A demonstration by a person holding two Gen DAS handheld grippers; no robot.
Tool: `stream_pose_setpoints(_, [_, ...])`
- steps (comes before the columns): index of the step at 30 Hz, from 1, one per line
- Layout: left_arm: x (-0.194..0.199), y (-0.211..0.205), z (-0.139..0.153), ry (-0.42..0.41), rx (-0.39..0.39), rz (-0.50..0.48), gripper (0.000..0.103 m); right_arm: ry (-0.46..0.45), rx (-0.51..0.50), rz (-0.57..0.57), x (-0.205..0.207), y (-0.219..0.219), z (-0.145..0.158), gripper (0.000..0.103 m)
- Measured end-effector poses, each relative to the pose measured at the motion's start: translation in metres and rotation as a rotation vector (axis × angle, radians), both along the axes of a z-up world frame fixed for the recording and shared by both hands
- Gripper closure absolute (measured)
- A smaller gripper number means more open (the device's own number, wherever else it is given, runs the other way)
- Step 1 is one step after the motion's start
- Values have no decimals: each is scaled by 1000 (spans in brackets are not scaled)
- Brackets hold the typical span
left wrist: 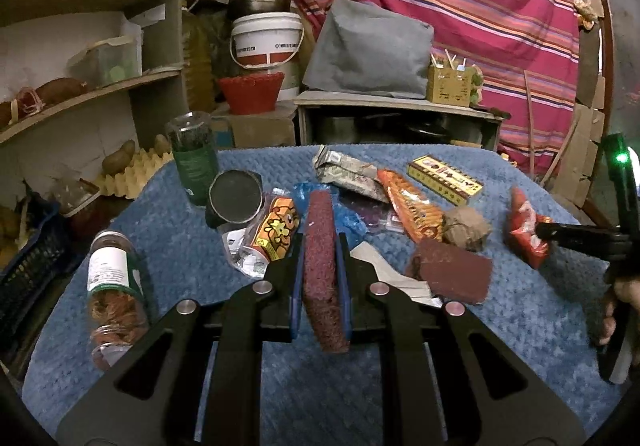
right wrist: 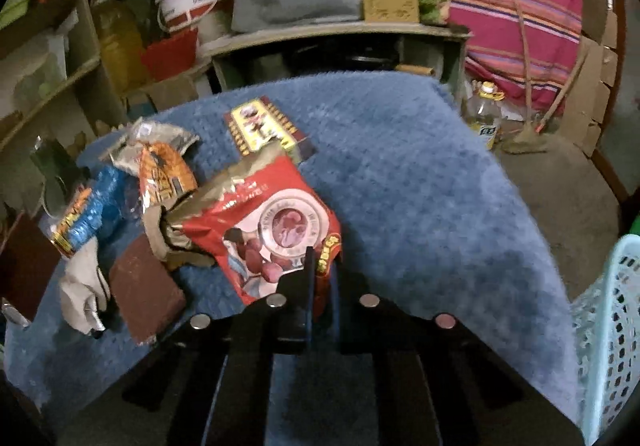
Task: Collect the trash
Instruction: 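Carry the scouring pad and red chip bag over the blue basket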
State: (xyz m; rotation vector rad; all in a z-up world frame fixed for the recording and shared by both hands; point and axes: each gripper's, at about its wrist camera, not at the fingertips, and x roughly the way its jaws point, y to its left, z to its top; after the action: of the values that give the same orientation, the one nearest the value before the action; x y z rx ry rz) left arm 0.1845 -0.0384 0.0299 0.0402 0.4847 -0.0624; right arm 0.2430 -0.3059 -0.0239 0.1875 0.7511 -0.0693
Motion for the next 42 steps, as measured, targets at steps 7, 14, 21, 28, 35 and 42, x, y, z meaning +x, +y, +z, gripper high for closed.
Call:
stream_pose_setpoints(7, [-23,-31,22,-30,32,-54,90,-50,-8,-50,-42,-40,31,97])
stream_pose_setpoints(14, [-41,-85,45,-50,-5,-161,90,-80,-16,-105,-88,-90,53,97])
stream_pose_setpoints(21, [-51,-159,57,-49,-21,-284,90,-85,-33,-217,-139,-166,64,97])
stream_pose_setpoints(28, [-70,-244,56,-57,9,-422,90,-56,-51,-331,-177,-232,56,97])
stream_pose_setpoints(35, [-91,-322,36,-28,38,-554,90,-31,-53,-394,-199,-270,46,97])
stream_pose_setpoints(42, [-96,-367,19,26,29,-629,90,0,-50,-422,-210,-289,32,97])
